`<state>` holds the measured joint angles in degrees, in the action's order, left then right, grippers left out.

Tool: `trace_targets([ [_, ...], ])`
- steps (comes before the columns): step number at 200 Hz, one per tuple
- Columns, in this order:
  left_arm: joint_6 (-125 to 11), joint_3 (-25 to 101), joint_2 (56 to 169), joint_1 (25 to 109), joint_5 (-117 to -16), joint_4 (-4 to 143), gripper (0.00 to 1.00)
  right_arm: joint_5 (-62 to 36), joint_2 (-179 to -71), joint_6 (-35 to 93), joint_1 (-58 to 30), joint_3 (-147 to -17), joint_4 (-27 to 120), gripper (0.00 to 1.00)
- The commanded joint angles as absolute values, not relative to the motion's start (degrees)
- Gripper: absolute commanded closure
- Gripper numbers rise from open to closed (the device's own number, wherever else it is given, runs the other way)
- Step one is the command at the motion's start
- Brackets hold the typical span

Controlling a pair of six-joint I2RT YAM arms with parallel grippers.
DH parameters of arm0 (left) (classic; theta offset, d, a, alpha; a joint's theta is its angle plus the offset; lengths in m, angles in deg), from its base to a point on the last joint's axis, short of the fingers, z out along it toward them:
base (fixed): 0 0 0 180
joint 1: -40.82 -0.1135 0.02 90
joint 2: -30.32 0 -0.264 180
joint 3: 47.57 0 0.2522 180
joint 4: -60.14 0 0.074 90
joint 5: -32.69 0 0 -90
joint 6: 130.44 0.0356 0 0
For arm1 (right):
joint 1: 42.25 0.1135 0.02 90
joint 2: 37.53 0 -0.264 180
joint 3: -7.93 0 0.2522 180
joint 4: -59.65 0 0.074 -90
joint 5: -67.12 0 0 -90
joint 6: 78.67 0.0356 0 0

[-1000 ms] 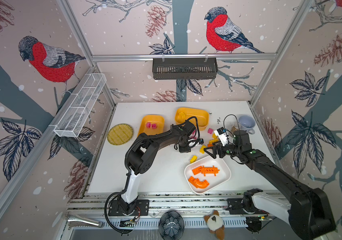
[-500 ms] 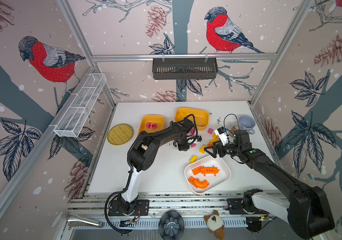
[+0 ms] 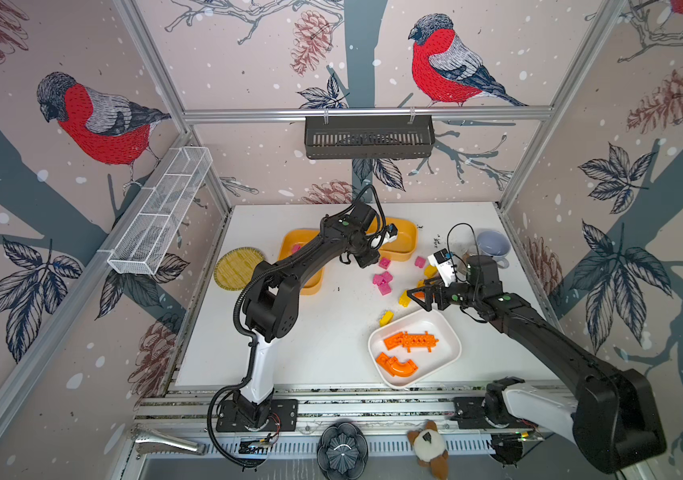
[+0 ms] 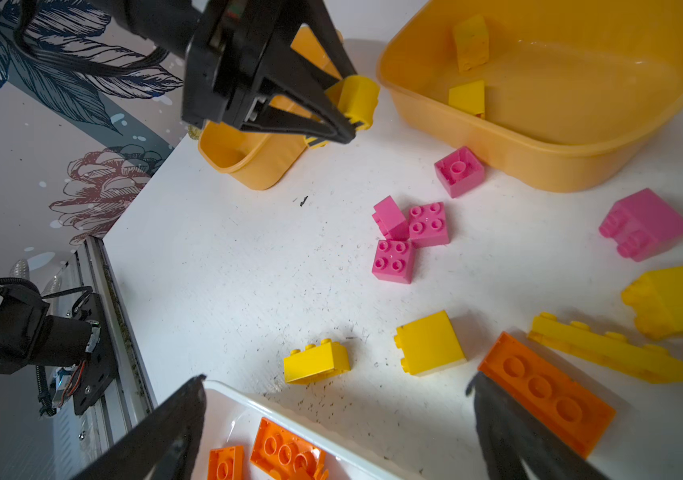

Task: Sort the legos into containers by color
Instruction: 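Grasp the sloped yellow brick with the left gripper and lift it, then carry the yellow brick with the left gripper and release it into the larger tub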

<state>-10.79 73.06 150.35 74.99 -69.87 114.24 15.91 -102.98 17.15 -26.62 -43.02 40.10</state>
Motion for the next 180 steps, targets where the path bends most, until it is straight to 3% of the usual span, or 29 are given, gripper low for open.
trace_targets([
  [1,-15.8,76.3,152.5,73.6,-70.0,108.9,0.77,16.1,-102.9,16.6,-26.7,-43.8,40.5,0.01],
  [73,-20.0,83.7,162.5,72.5,-58.1,95.5,0.77,14.8,-101.4,16.5,-27.0,-44.0,38.6,0.01],
  [147,-21.3,90.7,170.6,72.0,-56.4,92.2,0.72,14.9,-102.4,16.9,-27.0,-44.4,39.2,0.0],
  [165,-22.1,91.2,170.8,72.0,-58.2,92.2,0.64,15.0,-102.7,16.6,-27.0,-44.7,38.9,0.01],
  [180,-22.2,91.3,170.3,72.0,-58.7,92.6,0.47,15.0,-102.9,16.4,-27.1,-44.9,38.6,0.01],
])
